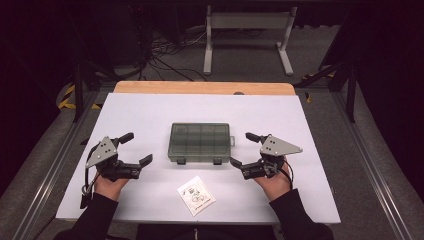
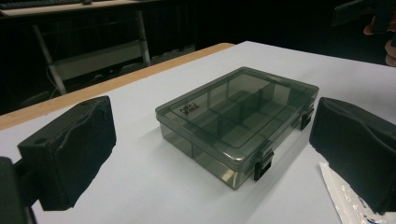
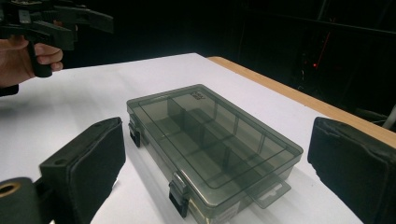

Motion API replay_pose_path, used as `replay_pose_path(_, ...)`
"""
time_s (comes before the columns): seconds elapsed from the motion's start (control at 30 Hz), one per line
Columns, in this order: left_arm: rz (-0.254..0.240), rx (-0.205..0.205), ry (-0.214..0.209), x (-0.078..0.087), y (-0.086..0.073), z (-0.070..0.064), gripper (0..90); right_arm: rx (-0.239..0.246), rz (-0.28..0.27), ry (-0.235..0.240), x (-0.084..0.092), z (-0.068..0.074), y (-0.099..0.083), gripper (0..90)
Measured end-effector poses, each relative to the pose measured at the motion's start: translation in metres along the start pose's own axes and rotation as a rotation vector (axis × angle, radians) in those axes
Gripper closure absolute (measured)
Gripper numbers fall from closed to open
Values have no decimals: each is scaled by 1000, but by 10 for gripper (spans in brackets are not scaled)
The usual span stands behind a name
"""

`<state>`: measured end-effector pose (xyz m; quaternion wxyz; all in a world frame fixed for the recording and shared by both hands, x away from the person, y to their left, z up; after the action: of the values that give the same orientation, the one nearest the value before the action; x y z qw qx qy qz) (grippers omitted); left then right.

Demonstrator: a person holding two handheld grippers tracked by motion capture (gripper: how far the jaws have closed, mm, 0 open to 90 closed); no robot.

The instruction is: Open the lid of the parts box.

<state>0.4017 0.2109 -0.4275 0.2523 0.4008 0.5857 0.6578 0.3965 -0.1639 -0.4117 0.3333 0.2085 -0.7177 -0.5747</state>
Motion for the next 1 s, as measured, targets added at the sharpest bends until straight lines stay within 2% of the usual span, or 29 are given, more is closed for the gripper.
replay_pose_path(0.37,9,1,-16,-14,3,6,11,3,4,13,-14,-2,4,40)
replay_pose_path(0.57,20,25,-30,-21,3,9,11,-1,14,21,-19,-5,5,37)
replay_pose_path(0.73,49,22,-50,-25,3,9,22,-1,33,29,-21,-7,4,37)
replay_pose_path(0.83,90,-1,-60,-27,2,9,37,-2,52,35,-22,-8,4,42)
replay_pose_path(0.87,90,-1,-60,-27,2,9,42,-1,58,35,-21,-9,4,54)
replay_pose_path(1.0,168,-12,-93,-32,-6,10,62,3,102,37,-22,-9,0,90)
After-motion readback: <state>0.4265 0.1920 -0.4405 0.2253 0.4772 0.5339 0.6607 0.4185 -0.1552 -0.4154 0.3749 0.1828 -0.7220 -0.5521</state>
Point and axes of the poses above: each handheld gripper's, and its own axes: x roughly backward along the jaws, y roughly out of its top, z roughly to its left, the point moved 5 cm from there along -x, roughly forward along the jaws, and after that the axes turned 7 degrees about -y, right-handed, at the moved point
